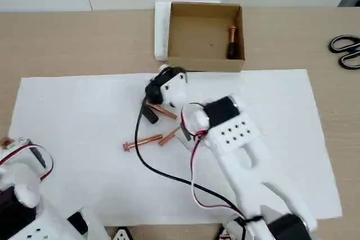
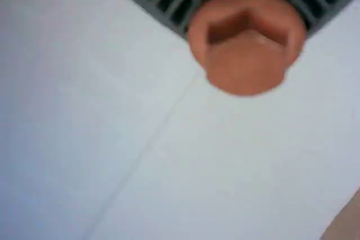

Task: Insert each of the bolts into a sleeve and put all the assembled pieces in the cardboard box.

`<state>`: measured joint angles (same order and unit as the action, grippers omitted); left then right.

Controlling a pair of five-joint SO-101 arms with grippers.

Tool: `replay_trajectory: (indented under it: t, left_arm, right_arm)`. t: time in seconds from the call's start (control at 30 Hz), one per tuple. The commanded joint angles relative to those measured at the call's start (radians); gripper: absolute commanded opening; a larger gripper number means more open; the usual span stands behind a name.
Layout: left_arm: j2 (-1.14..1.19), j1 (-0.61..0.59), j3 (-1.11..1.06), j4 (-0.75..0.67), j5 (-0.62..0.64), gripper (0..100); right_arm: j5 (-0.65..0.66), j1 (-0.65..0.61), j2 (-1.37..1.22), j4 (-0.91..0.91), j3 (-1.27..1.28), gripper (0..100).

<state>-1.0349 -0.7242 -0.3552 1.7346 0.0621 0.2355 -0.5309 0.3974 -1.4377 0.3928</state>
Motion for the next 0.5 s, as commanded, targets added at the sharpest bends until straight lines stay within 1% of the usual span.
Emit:
replay_trajectory:
  t: [0.0, 0.23, 0.33, 0.4, 0.47]
  left_arm:
    - [-0.005, 0.048, 0.008, 0.002, -0.002, 1]
    - [-0.006, 0.051, 0.010, -0.032, -0.002, 1]
    - [-0.006, 0.054, 0.008, -0.063, -0.002, 1]
    - [-0.006, 0.077, 0.008, -0.091, -0.002, 1]
    - [-0.012, 0.120, 0.008, -0.112, -0.002, 1]
  right_arm:
    - [-0.052, 0.059, 0.143, 0.067, -0.005, 0.5]
    - [-0.069, 0.171, 0.409, 0.334, 0.265, 0.4]
    - [-0.101, 0.219, 0.506, 0.476, 0.361, 0.4]
    - [-0.087, 0.243, 0.541, 0.550, 0.416, 0.4]
    - [-0.057, 0.249, 0.558, 0.558, 0.445, 0.4]
